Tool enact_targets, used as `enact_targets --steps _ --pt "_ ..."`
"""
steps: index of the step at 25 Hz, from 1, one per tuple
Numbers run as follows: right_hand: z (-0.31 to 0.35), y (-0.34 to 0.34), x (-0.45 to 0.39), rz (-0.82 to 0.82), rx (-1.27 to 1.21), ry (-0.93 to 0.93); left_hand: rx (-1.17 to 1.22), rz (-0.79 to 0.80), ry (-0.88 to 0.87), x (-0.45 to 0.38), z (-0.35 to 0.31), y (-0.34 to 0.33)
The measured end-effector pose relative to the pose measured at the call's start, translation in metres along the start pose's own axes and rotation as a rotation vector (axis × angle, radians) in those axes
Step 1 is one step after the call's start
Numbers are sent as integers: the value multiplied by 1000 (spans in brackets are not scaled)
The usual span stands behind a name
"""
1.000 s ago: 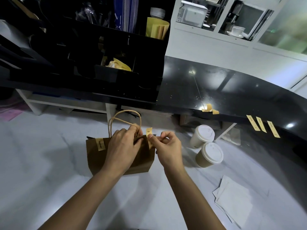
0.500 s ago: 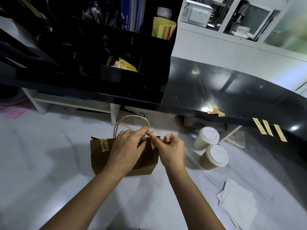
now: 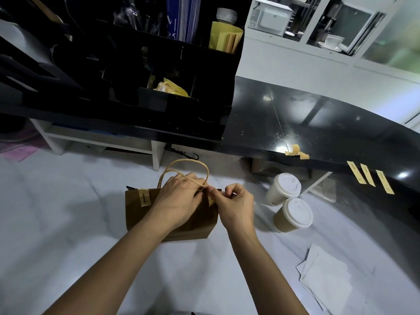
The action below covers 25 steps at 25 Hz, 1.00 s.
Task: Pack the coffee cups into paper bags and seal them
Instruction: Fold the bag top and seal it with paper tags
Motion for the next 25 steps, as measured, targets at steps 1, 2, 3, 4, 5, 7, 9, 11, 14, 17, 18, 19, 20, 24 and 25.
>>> enact_targets --steps 1,2,3,4,5,7,9,11,14,17,18,19,20,24,25 --pt "0 1 0 14 -11 -9 -7 -1 3 0 0 0" --pt "-2 1 0 29 -20 -20 -11 -3 6 0 -1 -1" --pt "-3 2 -1 39 -21 -31 -9 -6 8 1 -1 -1" --pt "-4 3 -1 40 -10 -42 -3 -6 7 1 -1 -1" --pt "-5 4 -2 36 9 -49 -2 -4 5 1 -1 -1" --pt "-5 6 -3 24 68 -51 -18 5 2 0 -1 -2" --pt "-3 9 -4 -2 146 -34 -20 8 9 0 -1 -2" --pt "-2 10 -4 -22 194 -11 -4 12 6 0 0 -1" --pt "-2 10 -3 -47 289 37 8 3 5 1 0 0" --pt "-2 11 -4 -31 331 26 11 6 7 0 1 -1" --pt "-3 12 -5 -24 350 26 19 6 12 0 2 -1" --pt "-5 14 -5 -15 371 30 30 0 16 0 2 -1" --pt "-7 15 -5 0 384 34 38 -9 19 1 2 -2" --pt "-8 21 -9 85 379 54 28 -40 31 -3 -1 -4" --pt "-8 22 -9 105 391 63 28 -52 26 -4 -1 -4"
Point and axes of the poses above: each hand's wrist, its own x-axis away from the middle knuckle, its own y-axis out of the back of the hand, z = x × y, the point moved 2 cm from there along -x, towards the middle knuckle, and after that the axes turned 9 degrees about -y, right-handed, at the moved point
